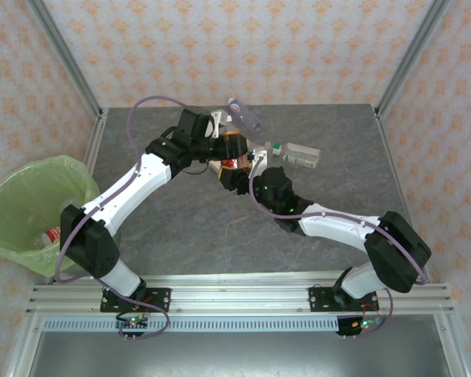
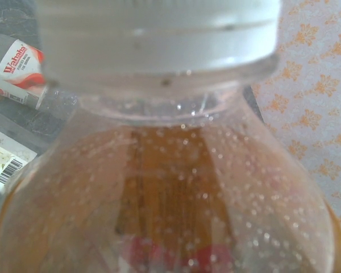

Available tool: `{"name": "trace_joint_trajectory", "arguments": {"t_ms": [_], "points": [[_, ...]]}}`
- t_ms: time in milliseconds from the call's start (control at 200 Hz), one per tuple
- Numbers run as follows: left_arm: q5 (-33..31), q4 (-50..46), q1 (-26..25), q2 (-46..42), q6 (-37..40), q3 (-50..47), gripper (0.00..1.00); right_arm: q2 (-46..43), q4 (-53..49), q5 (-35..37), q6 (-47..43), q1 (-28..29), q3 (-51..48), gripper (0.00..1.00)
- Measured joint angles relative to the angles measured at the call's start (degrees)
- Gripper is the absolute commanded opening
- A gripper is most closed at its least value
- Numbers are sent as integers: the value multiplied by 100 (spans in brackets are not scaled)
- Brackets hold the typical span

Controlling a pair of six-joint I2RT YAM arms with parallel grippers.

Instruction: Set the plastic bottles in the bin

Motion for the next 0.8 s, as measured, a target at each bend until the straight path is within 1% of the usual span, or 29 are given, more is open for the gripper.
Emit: {"name": "trace_joint_trajectory", "arguments": {"t_ms": [85,230,315,380,581,801], "points": [[2,0,0,0,-2,0,70,0,0,7,20,2,0,60],[-2,-22,0,0,2,11,70,0,-4,63,39,17,0,77],[-114,-83,2,2,2,55,70,-9,-70,111,39,13,-4,87],[-166,-120,4,2,2,96,70,-66,-162,129,-31,9,-35,91],[-260,-138,7,2,0,120,69,-485,-507,127,-262,-9,-214,100],[-365,-142,52,0,-2,120,69,-935,-874,-57,-520,-118,-450,99]]}}
